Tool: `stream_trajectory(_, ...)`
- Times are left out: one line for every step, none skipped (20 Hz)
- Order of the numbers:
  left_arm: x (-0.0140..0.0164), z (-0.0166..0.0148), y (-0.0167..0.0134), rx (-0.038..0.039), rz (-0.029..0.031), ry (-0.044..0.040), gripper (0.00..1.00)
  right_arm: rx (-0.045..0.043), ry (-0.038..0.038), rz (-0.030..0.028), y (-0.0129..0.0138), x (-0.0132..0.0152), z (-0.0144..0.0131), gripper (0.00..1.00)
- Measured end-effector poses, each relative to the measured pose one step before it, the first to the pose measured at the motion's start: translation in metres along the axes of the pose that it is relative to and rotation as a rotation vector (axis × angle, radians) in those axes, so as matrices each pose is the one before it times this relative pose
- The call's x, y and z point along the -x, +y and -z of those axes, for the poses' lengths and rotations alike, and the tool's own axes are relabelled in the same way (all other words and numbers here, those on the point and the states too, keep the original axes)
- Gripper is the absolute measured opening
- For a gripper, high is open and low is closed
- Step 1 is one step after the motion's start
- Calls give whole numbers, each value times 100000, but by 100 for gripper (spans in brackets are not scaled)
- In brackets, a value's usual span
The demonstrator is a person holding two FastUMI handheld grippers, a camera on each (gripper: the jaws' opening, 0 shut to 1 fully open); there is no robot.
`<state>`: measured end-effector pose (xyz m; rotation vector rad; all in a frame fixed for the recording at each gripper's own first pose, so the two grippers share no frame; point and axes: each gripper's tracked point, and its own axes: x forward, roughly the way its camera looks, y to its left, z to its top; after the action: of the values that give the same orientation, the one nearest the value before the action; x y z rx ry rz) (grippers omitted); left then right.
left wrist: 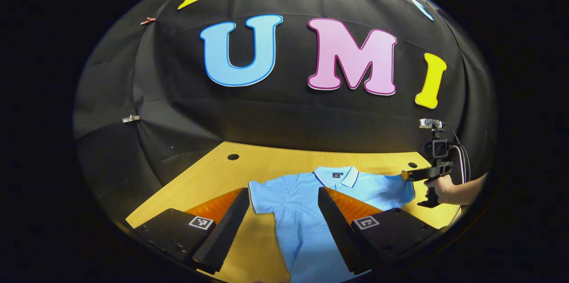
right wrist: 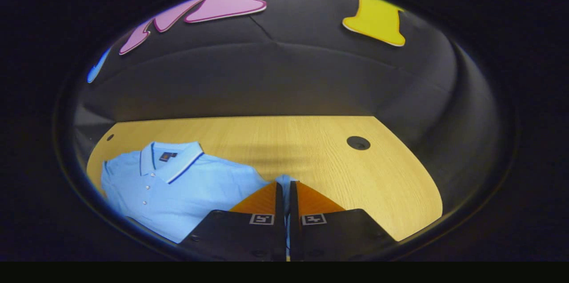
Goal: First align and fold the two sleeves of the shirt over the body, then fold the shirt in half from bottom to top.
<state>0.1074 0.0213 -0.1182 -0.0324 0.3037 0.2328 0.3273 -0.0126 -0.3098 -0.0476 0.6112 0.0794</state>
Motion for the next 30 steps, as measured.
stream_trajectory(159,111,300,538,-176,79,99,1578,-1049,-1522,1013,476,-707,8)
stream_trajectory(169,157,266,509,9,-44,99,1543,-876,-1505,1106,261,-570,2)
stream_trajectory(142,-3,306,352,-180,-109,99,1514,-852,-1533,1192,288,-464,2)
stream_trajectory(86,299,319,180,-101,72,99,1451,-351,-1549,1301,377,-404,2)
stream_trajectory(47,126,300,270,-248,234,98,1342,-248,-1879,1462,177,-150,2)
stream_trajectory(109,178,304,475,-233,254,98,937,-158,-2231,1495,292,-193,2)
stream_trajectory(131,-123,368,565,-143,-136,98,1023,-122,-2008,1601,116,-94,2)
stream_trajectory(54,23,330,505,-246,-315,99,1233,185,-2024,1619,156,137,2)
stream_trajectory(114,-25,399,317,-272,-143,98,1182,538,-2132,1633,8,228,2)
stream_trajectory(51,119,364,200,-325,78,98,1114,758,-2025,1611,7,292,2)
stream_trajectory(78,37,416,145,-412,222,99,1253,506,-2028,1576,-15,298,2)
stream_trajectory(89,187,397,225,-492,167,99,1347,483,-1711,1375,-37,268,8)
stream_trajectory(64,48,423,351,-418,162,99,1151,689,-1675,1375,-51,267,8)
stream_trajectory(75,130,416,423,-422,108,99,462,721,-2299,1473,-73,251,8)
stream_trajectory(24,-17,394,317,-455,-54,98,282,1237,-2214,1383,-127,465,8)
stream_trajectory(23,133,319,222,-574,-86,99,888,834,-1160,1093,-206,349,8)
stream_trajectory(-19,48,374,276,-597,11,98,994,959,-1097,932,-299,416,8)
stream_trajectory(-15,218,352,405,-592,210,99,93,989,-1177,837,-125,306,8)
stream_trajectory(-65,147,329,500,-336,96,99,-481,603,-1222,851,-185,263,10)
stream_trajectory(-58,244,222,414,-403,3,99,-688,527,-1684,902,-61,152,11)
stream_trajectory(-119,189,235,345,-409,241,99,-837,699,-1853,813,-92,224,14)
stream_trajectory(-287,343,129,381,-196,340,99,-1119,682,-2711,877,-11,247,30)
stream_trajectory(-250,173,154,451,-135,208,99,-1086,286,-2135,637,92,128,33)
stream_trajectory(-370,135,13,541,392,443,99,-767,88,-1895,567,78,219,37)
stream_trajectory(-577,104,21,432,630,426,99,-310,67,-1340,261,287,201,51)
stream_trajectory(-717,169,60,0,447,553,99,1,-30,-738,0,477,127,66)
stream_trajectory(-898,-72,118,-246,187,221,99,72,-827,411,-223,578,65,80)
stream_trajectory(-1094,-56,-24,-65,901,486,99,337,-1373,1186,-614,772,-165,94)
stream_trajectory(-1139,-202,-86,81,1349,425,99,487,-1474,1539,-613,836,-212,98)
stream_trajectory(-1292,-190,-106,-294,1374,484,99,171,-1396,1728,-743,989,-159,98)
